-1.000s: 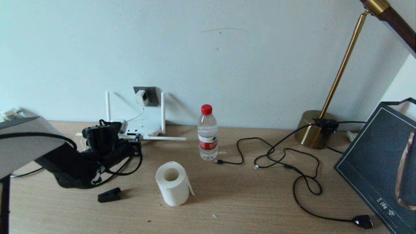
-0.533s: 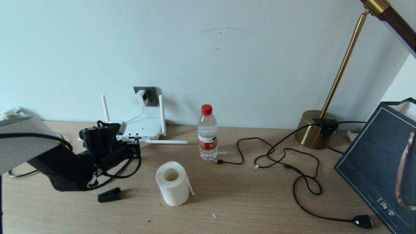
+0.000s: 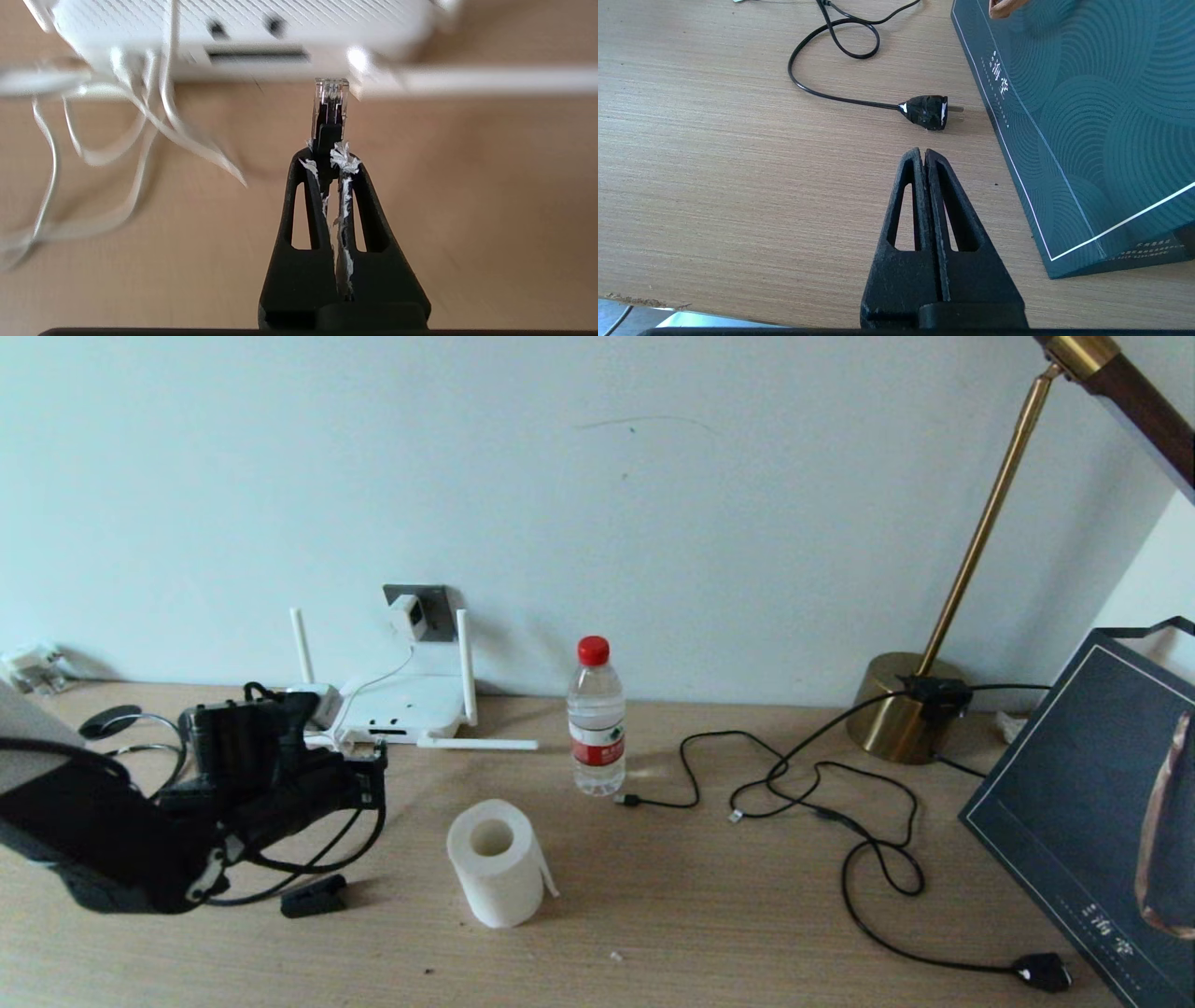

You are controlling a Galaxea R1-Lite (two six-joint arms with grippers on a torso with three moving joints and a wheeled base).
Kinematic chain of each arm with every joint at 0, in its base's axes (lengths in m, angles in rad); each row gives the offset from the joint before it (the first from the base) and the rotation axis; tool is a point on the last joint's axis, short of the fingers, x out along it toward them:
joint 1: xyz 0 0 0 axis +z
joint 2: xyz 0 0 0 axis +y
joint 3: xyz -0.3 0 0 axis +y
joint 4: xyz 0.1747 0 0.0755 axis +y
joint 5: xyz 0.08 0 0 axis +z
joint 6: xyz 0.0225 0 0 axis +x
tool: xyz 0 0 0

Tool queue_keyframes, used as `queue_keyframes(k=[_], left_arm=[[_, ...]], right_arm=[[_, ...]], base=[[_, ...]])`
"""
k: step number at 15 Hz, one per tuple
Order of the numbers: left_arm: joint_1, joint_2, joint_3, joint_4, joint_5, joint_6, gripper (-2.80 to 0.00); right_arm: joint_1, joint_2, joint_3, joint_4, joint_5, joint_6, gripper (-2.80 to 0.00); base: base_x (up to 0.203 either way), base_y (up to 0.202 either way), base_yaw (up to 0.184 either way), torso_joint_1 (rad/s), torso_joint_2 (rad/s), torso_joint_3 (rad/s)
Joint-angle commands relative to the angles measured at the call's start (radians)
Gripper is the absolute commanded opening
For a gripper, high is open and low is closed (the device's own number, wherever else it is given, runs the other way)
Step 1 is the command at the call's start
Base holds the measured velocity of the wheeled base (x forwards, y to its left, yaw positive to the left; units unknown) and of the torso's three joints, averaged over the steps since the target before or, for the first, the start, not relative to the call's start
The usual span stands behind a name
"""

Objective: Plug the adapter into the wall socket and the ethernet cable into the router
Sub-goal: Plug cable into router interface

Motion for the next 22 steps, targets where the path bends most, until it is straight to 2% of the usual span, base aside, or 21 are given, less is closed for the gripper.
queue_keyframes(k=[1,6,7,9,11,13,14,15,17,19,22], left_arm=[[0.006,-0.118,-0.012,0.234,-0.015,0.001,-2.8],[-0.003,-0.17,-0.298,0.983,-0.029,0.021,-2.8],[-0.016,-0.189,-0.334,1.093,-0.041,0.026,-2.8],[-0.048,-0.225,-0.349,1.191,-0.086,0.035,-2.8],[-0.058,-0.231,-0.358,1.328,-0.084,0.086,-2.8],[-0.094,-0.207,-0.392,1.476,-0.05,0.106,-2.8],[-0.107,-0.173,-0.395,1.473,-0.035,0.103,-2.8],[-0.114,-0.15,-0.387,1.421,-0.031,0.095,-2.8],[-0.131,-0.126,-0.326,1.193,-0.032,0.047,-2.8],[-0.155,-0.113,-0.206,0.947,-0.011,0.01,-2.8],[-0.196,-0.104,-0.076,0.745,0.046,-0.047,-2.8]], right_arm=[[0.0,0.001,0.0,0.002,0.0,0.0,-2.8],[0.0,0.001,0.0,0.002,0.0,-0.001,-2.8],[0.0,0.001,0.0,0.002,0.0,0.0,-2.8],[0.0,0.001,0.0,0.002,0.0,0.0,-2.8],[0.0,0.001,0.0,0.002,0.0,-0.001,-2.8],[0.0,0.001,0.0,0.002,0.0,0.0,-2.8],[0.0,0.001,0.0,0.002,0.0,0.0,-2.8],[0.0,0.001,0.0,0.002,0.0,0.0,-2.8],[0.0,0.001,0.0,0.002,0.0,0.0,-2.8],[0.0,0.001,0.0,0.002,0.0,0.0,-2.8],[0.0,0.001,0.0,0.002,0.0,-0.001,-2.8]], base=[[0.0,0.0,0.0,0.0,0.0,0.0],[0.0,0.0,0.0,0.0,0.0,0.0],[0.0,0.0,0.0,0.0,0.0,0.0],[0.0,0.0,0.0,0.0,0.0,0.0],[0.0,0.0,0.0,0.0,0.0,0.0],[0.0,0.0,0.0,0.0,0.0,0.0],[0.0,0.0,0.0,0.0,0.0,0.0],[0.0,0.0,0.0,0.0,0.0,0.0],[0.0,0.0,0.0,0.0,0.0,0.0],[0.0,0.0,0.0,0.0,0.0,0.0],[0.0,0.0,0.0,0.0,0.0,0.0]])
